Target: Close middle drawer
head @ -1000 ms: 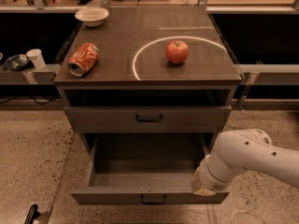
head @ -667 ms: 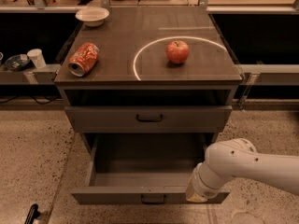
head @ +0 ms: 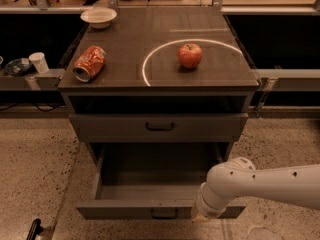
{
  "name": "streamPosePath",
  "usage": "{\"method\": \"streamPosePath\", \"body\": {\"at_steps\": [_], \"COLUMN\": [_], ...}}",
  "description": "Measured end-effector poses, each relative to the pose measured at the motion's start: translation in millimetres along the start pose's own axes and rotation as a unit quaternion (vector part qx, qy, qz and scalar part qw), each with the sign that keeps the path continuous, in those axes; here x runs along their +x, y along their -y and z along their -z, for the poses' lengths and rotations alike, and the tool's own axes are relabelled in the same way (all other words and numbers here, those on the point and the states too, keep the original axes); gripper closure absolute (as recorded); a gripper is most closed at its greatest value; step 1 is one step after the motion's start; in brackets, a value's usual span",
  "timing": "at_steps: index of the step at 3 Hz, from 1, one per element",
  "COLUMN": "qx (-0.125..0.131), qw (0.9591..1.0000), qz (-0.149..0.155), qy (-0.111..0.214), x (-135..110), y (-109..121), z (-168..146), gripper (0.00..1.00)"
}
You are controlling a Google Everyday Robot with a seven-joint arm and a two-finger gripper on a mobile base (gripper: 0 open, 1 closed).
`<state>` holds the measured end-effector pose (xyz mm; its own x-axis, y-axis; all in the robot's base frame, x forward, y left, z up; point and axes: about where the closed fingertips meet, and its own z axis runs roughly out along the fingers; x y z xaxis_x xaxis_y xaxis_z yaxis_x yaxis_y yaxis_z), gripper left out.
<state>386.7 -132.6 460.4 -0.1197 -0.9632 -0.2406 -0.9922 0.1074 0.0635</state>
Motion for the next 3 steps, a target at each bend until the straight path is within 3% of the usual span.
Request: {"method": "streamPosePath", "body": {"at_steps": [2,3], "qx": [0.001,-0.01], "qw": [0.9991,0.9945], "qz": [-0.027,-0.055], "qy": [0.033,0.088], "x": [-0.7,0.8], "y": [8.0,17.0], "z": [-39.5,-45.0], "gripper": [0.48,0.18]}}
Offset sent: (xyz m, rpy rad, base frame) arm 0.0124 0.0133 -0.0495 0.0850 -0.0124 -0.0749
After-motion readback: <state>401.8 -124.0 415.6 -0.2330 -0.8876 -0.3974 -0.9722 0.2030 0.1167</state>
